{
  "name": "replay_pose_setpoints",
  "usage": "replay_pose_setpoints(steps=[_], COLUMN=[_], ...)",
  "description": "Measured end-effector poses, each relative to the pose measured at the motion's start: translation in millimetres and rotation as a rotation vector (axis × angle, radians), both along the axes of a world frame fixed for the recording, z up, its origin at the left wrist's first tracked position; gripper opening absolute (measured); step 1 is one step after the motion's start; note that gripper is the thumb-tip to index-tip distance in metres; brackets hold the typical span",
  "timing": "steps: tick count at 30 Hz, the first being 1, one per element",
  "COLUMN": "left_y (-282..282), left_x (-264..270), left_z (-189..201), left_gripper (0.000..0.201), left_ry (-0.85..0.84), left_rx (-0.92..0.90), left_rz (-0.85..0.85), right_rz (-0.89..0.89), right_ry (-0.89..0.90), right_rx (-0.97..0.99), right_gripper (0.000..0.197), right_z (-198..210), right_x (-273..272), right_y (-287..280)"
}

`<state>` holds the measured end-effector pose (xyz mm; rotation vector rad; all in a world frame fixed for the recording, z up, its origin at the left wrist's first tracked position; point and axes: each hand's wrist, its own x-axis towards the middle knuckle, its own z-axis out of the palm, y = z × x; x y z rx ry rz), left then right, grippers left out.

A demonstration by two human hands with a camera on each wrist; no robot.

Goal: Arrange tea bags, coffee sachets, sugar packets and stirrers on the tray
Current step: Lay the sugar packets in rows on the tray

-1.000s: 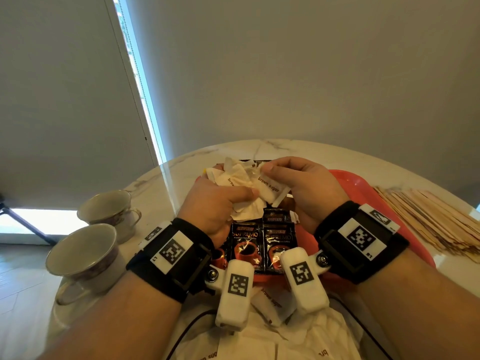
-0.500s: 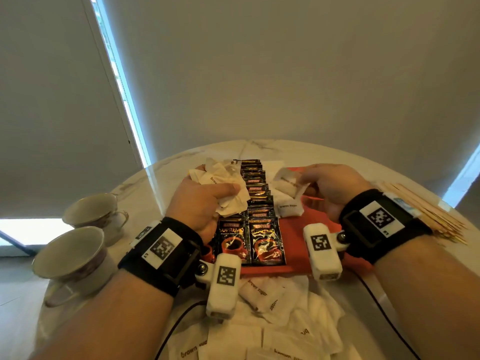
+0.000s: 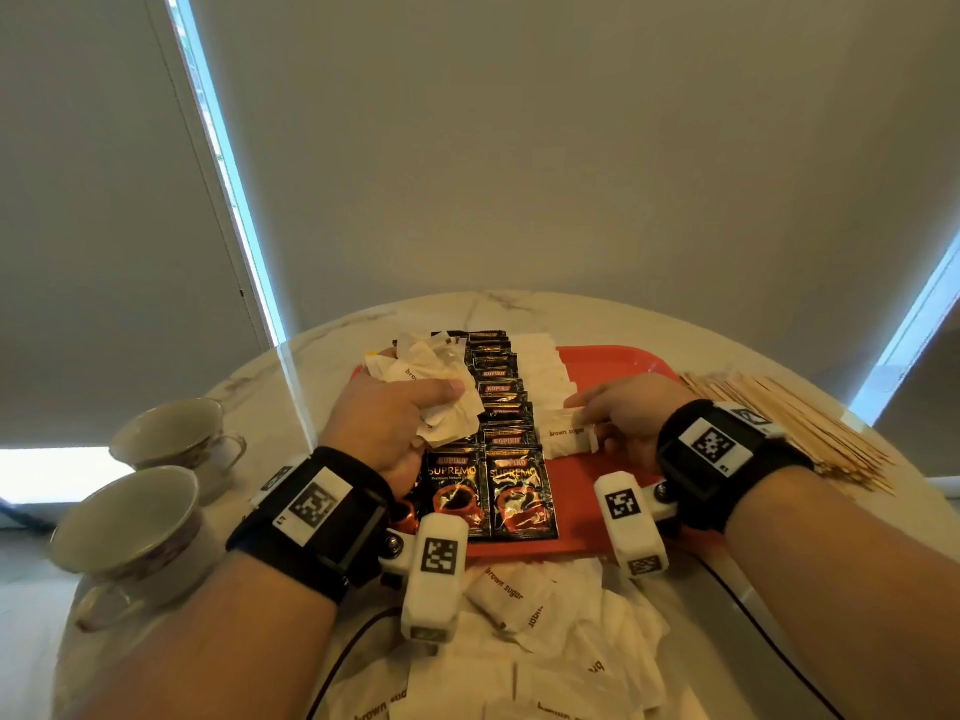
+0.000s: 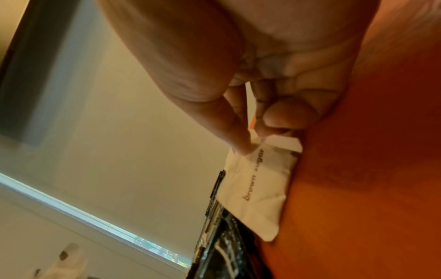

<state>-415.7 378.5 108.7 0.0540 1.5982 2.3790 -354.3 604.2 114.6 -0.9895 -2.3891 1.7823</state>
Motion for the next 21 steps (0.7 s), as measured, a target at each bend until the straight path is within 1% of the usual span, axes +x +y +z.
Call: replay_pose_setpoints(steps=[2,6,8,9,12,15,16,19,21], left_y=[0,0,1,1,1,1,1,0,1], left_x=[-1,0,0,1,2,2,1,0,0], left_z=[0,-1,-2,-1,-1,-1,-1,0,0], left_gripper=[0.064,0.055,0.052,0.050,0.046,0.051,0.053,0.053,0.053], left_ry=[0.006,0.023,0.026,0.028,0.029,0.016,0.012,0.014,0.016], left_rx=[0.001,-0.011,-0.003,0.005,0.003,0.012,0.014,0.015,0.010], left_rz=[-0.003,-0.023,-0.034,-0.038,-0.044,-0.021,-0.016,-0.018,-0.022], right_rz=[-0.036,-0.108,-0.093,-0.068,-0.007,-0.009,-0.033,-0.177,-0.210], right_ry=[0.052,0.170,0.178,0.168,0.130,0.170,0.211,0.359,0.370], right_rx=[-0.029,-0.067,-0.171,-0.207,-0.208,-0.227,-0.240,-0.252,-0.249], right_gripper=[0.018,0.009,0.001,0.002,0.007,0.009,0.009,0.013,0.030], right_z=[-2,-4,-3,-4,-6,-4,-4,-4,-5], right_x=[0,-1,1,1,0,0,0,-3,-4], right_y=[2,3,-3,-7,-15,-15,-13,-6,-5])
